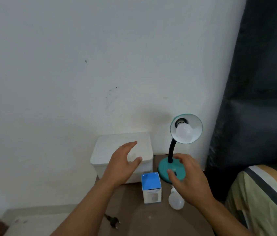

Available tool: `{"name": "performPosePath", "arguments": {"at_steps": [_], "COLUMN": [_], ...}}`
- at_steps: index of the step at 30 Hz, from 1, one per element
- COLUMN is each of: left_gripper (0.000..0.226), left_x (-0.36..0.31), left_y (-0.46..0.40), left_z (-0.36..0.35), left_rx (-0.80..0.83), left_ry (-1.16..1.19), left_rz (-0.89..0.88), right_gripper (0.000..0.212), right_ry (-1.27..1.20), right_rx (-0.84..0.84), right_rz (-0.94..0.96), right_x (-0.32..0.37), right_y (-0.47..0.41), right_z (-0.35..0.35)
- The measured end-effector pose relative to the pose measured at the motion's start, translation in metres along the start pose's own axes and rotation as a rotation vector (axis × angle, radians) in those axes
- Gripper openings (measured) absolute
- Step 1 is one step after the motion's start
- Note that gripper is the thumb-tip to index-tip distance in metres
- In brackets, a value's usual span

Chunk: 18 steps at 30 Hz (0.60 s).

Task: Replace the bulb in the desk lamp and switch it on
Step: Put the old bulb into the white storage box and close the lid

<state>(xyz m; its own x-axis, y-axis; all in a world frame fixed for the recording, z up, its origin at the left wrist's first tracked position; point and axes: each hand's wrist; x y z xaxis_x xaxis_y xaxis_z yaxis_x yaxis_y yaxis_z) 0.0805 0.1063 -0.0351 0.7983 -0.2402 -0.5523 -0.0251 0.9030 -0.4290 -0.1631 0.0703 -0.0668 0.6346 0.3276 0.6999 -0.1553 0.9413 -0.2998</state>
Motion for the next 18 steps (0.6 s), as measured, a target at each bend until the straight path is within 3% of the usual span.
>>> {"name": "performPosePath", "arguments": {"at_steps": [5, 12, 16, 18], "left_gripper": [0.064, 0.127, 0.136, 0.137], "left_x": [0.054, 0.096, 0.117, 0.126], "left_y": [0.032, 0.034, 0.019, 0.013], "left_z": [0.027, 0.051, 0.054, 0.054], "left_rx": [-0.036, 0.057, 0.141, 0.166], "left_ry": [-0.063, -0.038, 0.045, 0.119], "left_rz": [0.143, 0.421, 0.476, 0.48], "right_gripper": [0.058, 0.101, 0.129, 0.132], "right_ry": [-0.017, -0.072, -0.054, -0.037], "right_rx": [0.164, 0.329, 0.435, 0.487], "right_rz": [-0.035, -0.185, -0.257, -0.265], "right_x": [0.012, 0.031, 0.032, 0.033], "right_y": [-0.015, -0.055, -0.078, -0.086], "right_z": [-0.036, -0.074, -0.092, -0.1]}}
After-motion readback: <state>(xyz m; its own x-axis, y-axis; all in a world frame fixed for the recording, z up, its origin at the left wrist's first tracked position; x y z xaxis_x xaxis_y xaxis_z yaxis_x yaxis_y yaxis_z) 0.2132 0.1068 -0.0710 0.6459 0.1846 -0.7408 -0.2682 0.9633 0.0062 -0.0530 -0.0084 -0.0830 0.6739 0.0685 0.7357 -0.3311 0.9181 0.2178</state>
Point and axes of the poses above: each hand's wrist, its own y-axis away from the middle knuckle, its own z-axis out of the back of the hand, x = y × z, and after that the axes turned 12 degrees about -z, right-handed
